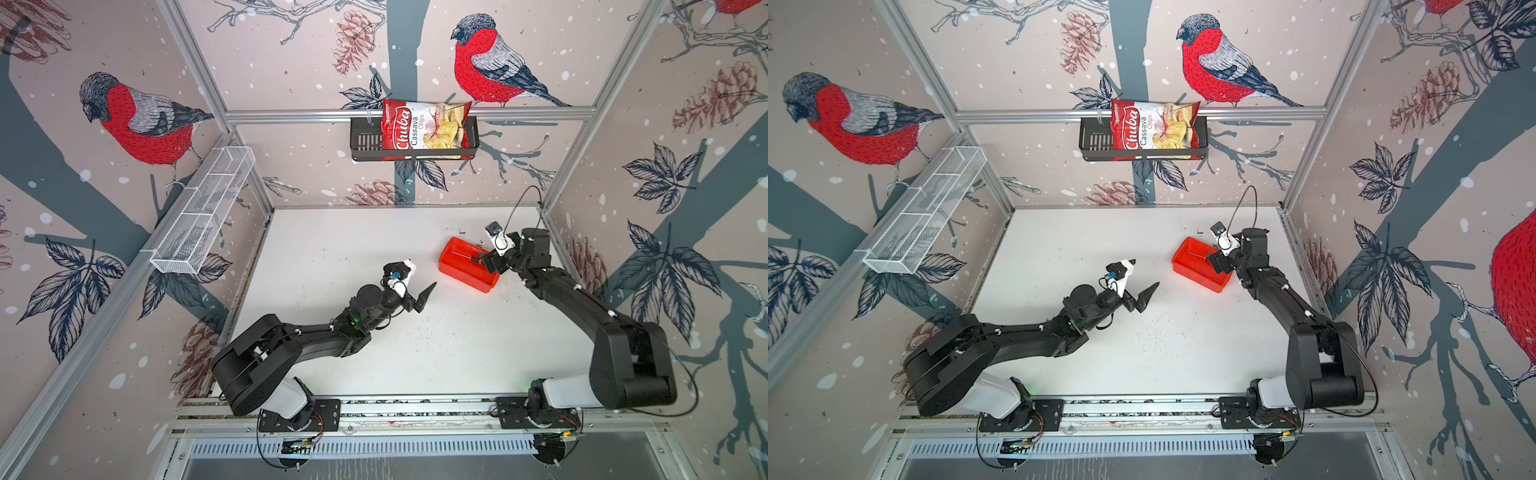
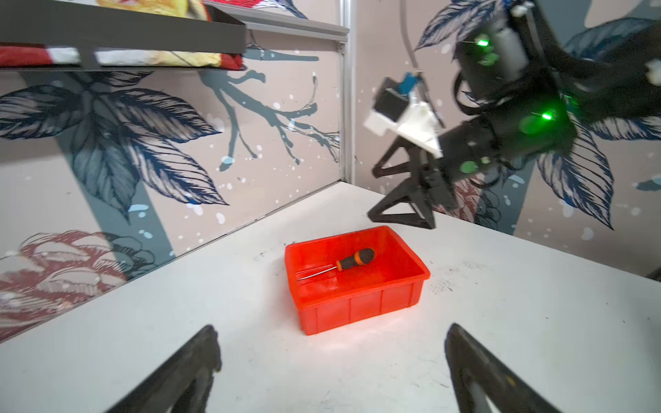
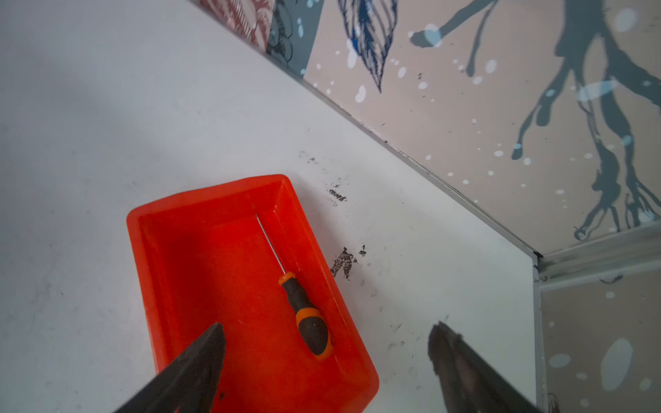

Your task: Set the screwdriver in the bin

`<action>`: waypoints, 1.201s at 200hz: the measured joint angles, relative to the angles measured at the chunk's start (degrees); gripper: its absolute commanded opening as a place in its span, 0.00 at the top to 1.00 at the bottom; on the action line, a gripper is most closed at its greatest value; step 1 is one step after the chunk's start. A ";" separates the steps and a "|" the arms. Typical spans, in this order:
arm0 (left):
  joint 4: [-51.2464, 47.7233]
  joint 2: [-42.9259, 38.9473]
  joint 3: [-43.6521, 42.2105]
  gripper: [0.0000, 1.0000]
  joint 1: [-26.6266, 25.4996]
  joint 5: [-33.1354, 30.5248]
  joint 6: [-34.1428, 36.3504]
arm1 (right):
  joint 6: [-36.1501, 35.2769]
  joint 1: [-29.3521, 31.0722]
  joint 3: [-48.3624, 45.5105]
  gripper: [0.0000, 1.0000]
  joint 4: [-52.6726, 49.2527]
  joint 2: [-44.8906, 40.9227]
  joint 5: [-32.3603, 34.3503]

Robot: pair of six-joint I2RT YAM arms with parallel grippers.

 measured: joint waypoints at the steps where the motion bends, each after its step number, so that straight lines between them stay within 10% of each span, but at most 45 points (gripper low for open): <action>1: -0.07 -0.28 -0.15 0.05 0.22 -0.13 -0.02 | 0.52 -0.13 -0.42 0.05 0.55 -0.33 0.00; 107: -6.05 -18.16 -14.43 0.03 22.32 -5.38 2.84 | 23.65 -6.23 -30.38 0.01 31.67 -14.03 8.39; 240: -1.70 -12.98 -17.49 0.03 40.28 -7.87 6.40 | 29.29 -7.30 -33.35 0.01 47.84 -3.58 11.47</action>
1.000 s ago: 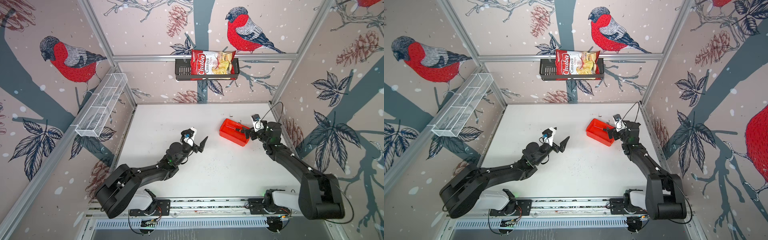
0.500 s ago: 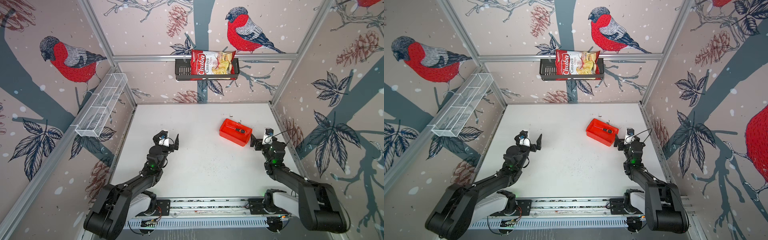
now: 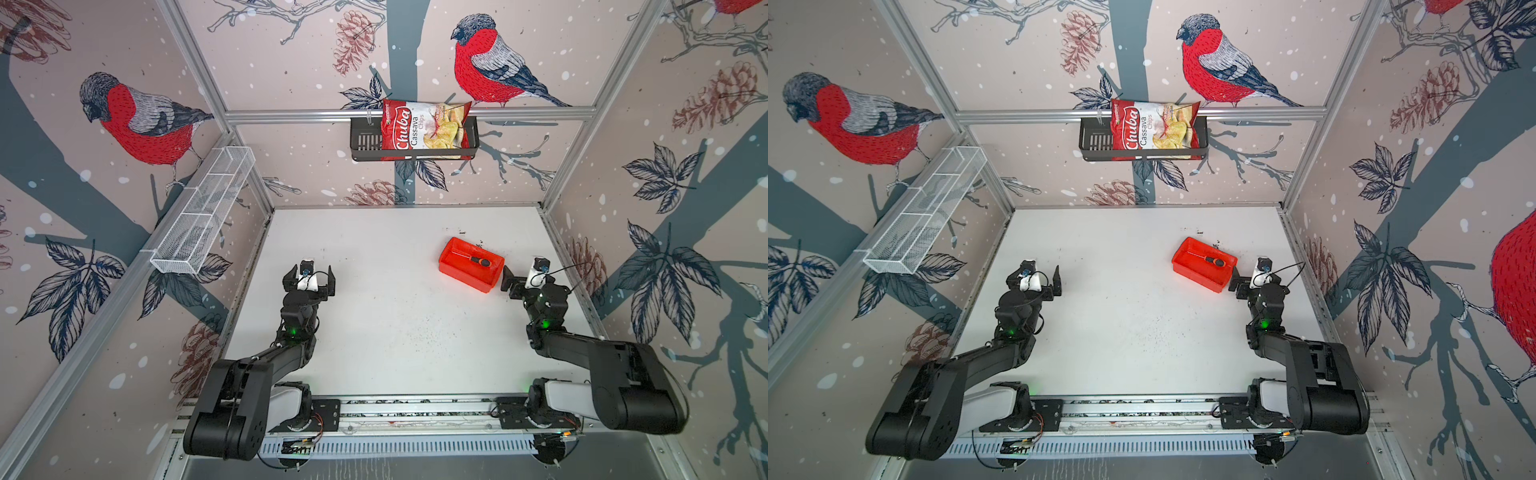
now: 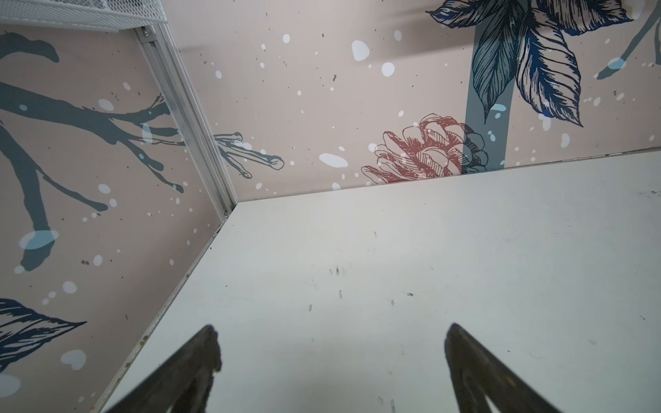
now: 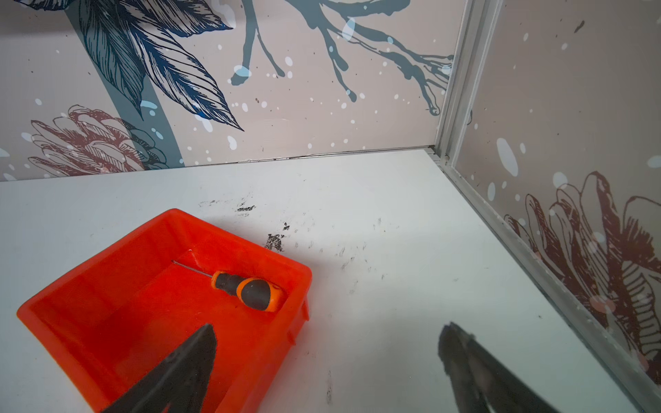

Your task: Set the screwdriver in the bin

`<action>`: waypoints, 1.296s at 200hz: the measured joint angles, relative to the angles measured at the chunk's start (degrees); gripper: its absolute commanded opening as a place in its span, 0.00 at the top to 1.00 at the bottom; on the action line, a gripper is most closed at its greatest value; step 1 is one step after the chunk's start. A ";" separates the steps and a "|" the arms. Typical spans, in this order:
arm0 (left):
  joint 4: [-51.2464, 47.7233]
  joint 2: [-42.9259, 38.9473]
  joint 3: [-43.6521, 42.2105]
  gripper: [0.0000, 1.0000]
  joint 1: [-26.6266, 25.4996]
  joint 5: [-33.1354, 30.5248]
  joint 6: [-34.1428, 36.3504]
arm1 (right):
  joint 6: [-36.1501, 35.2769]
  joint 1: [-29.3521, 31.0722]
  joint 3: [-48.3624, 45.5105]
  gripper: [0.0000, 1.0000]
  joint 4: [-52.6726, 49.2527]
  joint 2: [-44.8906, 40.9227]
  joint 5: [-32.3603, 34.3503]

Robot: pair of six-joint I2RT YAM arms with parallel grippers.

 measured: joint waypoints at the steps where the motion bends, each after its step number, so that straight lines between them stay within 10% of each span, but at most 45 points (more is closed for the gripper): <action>1: 0.07 0.07 0.07 0.03 0.02 0.04 0.00 | 0.00 -0.04 0.04 0.01 0.00 0.07 0.00; 129: 9.84 17.97 0.20 0.00 1.16 -0.39 -4.66 | 1.73 -1.75 -0.74 0.02 9.97 9.38 -2.99; 259: 11.74 18.86 1.79 0.00 2.08 -3.41 -7.02 | 1.75 -0.33 0.11 0.02 10.54 10.29 -0.81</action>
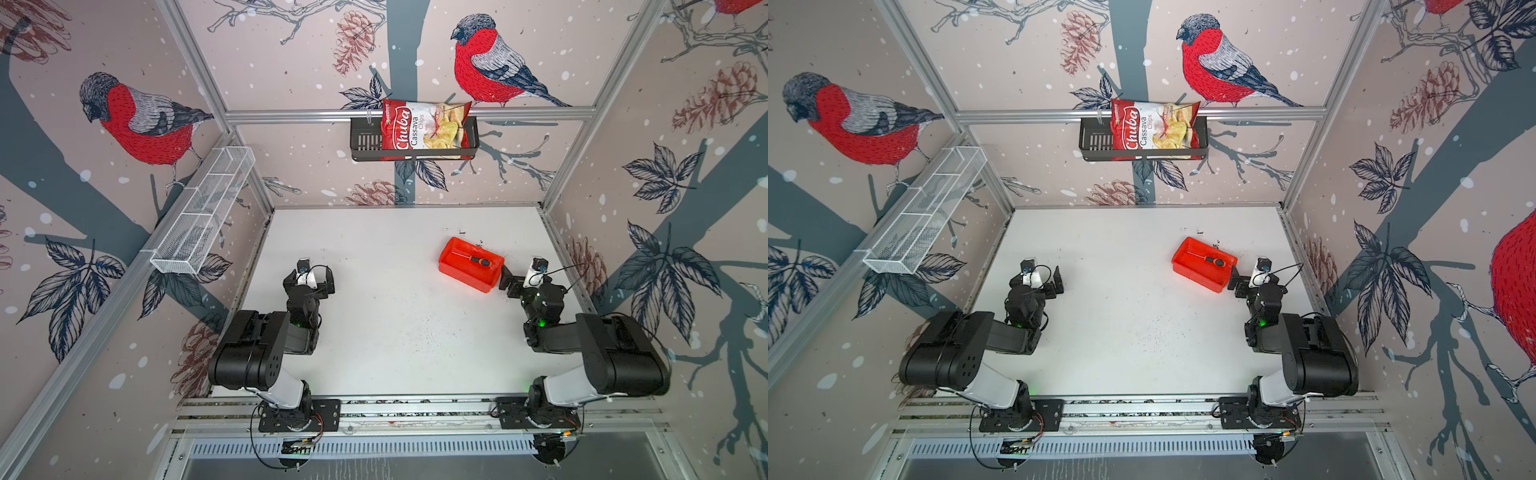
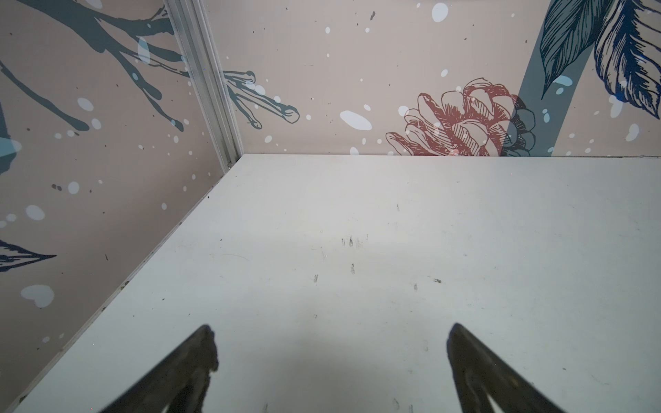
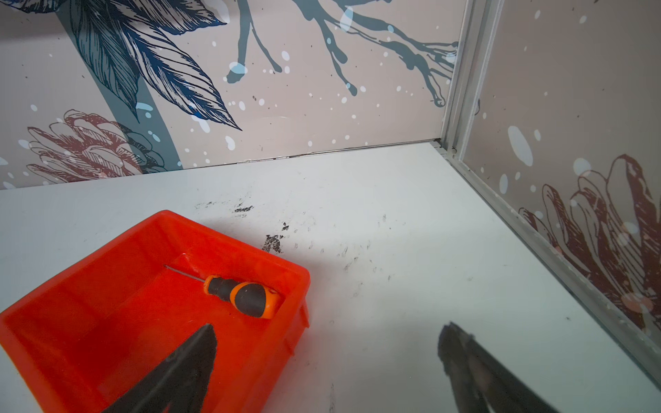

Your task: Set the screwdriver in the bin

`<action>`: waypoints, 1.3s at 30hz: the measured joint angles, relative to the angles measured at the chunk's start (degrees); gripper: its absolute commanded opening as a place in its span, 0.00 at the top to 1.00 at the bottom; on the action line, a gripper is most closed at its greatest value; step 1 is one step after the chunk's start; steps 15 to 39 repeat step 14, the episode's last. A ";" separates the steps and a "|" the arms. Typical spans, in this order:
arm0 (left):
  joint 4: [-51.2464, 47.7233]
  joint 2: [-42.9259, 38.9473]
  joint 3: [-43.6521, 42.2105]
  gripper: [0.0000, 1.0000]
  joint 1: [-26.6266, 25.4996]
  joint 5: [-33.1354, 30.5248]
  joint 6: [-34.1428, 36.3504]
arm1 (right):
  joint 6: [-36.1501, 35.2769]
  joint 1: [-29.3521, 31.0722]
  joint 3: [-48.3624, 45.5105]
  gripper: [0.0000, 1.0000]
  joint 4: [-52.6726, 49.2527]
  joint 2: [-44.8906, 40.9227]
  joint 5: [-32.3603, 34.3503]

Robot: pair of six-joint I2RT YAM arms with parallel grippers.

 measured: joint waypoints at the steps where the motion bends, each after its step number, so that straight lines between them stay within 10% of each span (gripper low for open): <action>1: 0.00 0.00 0.00 0.00 0.00 0.00 0.00 | 0.00 0.00 0.00 0.02 0.00 0.02 0.28; 39: -0.02 0.07 0.04 0.00 0.00 -0.04 0.00 | 0.00 0.02 0.02 0.01 0.00 0.02 0.83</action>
